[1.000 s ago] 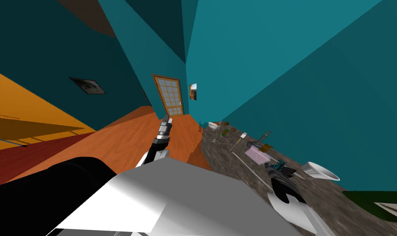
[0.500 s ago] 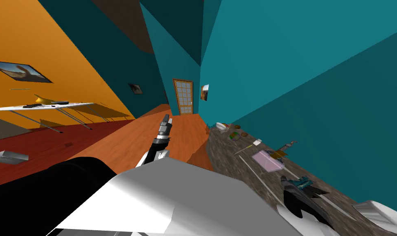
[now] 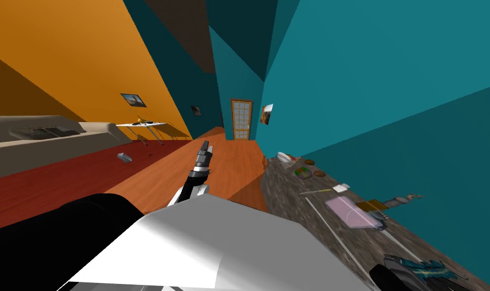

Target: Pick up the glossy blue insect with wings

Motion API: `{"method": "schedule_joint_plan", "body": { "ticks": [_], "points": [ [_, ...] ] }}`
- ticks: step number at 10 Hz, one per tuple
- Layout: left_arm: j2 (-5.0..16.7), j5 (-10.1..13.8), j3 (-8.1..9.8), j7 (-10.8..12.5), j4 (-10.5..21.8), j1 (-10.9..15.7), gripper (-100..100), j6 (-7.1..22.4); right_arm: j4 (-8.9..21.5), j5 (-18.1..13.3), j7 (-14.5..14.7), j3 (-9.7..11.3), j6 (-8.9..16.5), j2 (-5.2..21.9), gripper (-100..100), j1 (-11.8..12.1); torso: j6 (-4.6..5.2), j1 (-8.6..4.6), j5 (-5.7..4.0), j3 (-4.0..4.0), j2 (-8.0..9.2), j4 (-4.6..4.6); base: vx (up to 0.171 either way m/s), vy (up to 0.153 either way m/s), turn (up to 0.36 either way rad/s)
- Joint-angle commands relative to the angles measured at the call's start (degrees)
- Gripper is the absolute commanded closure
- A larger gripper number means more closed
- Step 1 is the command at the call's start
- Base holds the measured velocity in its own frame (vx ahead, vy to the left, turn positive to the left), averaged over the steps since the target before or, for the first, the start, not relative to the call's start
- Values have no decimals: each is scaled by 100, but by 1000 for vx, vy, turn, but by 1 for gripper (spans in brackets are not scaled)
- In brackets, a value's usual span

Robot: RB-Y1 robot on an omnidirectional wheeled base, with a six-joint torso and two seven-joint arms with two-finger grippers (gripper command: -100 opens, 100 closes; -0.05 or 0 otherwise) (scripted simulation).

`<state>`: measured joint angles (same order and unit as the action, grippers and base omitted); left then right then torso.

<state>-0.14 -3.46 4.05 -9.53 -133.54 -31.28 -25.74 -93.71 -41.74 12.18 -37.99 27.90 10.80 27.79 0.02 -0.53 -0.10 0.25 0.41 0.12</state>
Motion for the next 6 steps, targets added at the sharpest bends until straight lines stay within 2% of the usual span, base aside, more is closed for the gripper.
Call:
{"method": "schedule_joint_plan", "body": {
  "ticks": [1, 2, 3, 4, 5, 6],
  "points": [
    [0, 0, 0, 0, 0, 0, 0, 0, -14, -58, -28, -101, 103, -51, -100, -18, 0, 0, 0, 0, 0, 0, -93, -6, 430],
    [0, 0, 0, 0, 0, 0, 0, 0, -14, -58, -28, -101, 103, -51, -100, -18, -3, 3, 0, -11, -21, -3, -13, 8, 421],
    [0, 0, 0, 0, 0, -2, 0, 0, -95, -320, -294, -381, 382, -334, -100, 139, -2, 4, 1, -27, -48, -9, -147, 9, 427],
    [0, 0, 0, 0, 0, 0, 0, 0, -95, -320, -294, -482, 416, -334, -100, 139, 3, 9, 3, -9, -13, -5, -171, -1, 438],
    [0, 0, 0, 0, 0, 0, 0, 0, -95, -320, -294, -510, 416, -334, -100, 139, 0, 1, 1, -1, -3, 0, -82, 1, 383],
    [0, 0, 0, 0, 0, -1, 0, 0, -177, -541, -529, -754, 730, -581, -100, 295, -12, -4, -6, -15, -31, -3, -170, 15, 442]
  ]
}}
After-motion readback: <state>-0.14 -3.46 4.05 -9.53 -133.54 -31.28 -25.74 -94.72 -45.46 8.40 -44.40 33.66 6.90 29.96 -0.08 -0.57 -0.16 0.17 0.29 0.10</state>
